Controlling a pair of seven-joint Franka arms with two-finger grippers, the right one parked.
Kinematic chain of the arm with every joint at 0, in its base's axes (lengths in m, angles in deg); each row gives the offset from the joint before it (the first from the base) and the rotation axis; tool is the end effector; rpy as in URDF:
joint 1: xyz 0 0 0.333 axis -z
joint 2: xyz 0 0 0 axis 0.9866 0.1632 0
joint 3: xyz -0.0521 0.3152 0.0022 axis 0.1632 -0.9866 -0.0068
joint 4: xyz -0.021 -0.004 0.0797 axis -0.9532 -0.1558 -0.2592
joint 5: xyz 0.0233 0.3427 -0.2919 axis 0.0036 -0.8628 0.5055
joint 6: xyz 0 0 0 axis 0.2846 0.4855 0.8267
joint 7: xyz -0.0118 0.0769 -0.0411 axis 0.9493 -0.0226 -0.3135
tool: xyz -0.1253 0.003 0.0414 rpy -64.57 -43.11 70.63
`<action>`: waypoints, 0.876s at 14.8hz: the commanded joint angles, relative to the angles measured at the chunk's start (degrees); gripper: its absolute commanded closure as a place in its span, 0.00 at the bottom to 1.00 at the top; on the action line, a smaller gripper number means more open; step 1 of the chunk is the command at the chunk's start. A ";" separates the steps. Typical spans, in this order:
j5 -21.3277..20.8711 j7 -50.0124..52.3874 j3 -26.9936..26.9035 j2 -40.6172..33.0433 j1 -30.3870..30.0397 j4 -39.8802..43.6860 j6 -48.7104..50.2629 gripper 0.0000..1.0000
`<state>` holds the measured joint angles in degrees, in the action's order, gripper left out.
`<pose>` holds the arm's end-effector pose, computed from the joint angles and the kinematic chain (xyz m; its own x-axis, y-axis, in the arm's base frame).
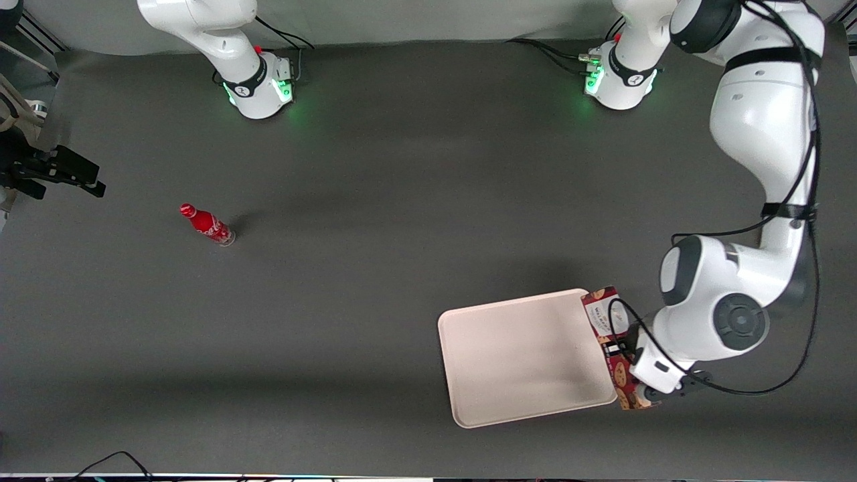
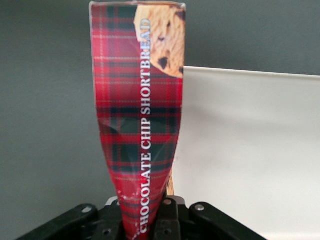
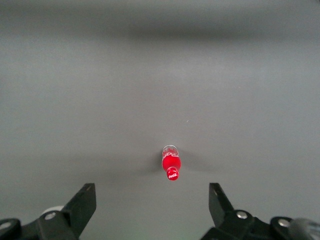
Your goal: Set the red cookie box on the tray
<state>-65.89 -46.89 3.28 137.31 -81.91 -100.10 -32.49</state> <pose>0.7985 -0.1625 0.2553 0.9732 0.2290 -0.0206 0.2299 -0.9704 0.0737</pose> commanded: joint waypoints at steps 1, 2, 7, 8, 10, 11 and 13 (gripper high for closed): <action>-4.02 2.14 0.16 1.25 0.78 -2.16 -4.90 1.00; -4.99 2.14 0.16 1.34 0.78 -3.74 -6.75 1.00; -6.94 2.14 0.24 1.70 0.69 -5.34 -7.21 0.00; -6.85 2.14 0.24 1.17 0.43 -5.25 -6.25 0.00; -6.58 2.05 0.33 -0.41 0.16 -3.94 -0.47 0.00; -6.41 1.70 0.42 -2.07 -0.01 -3.06 4.09 0.00; -6.06 0.91 0.68 -5.15 -0.62 -0.26 13.75 0.00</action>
<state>-71.40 -46.26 3.51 137.77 -81.71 -102.36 -30.41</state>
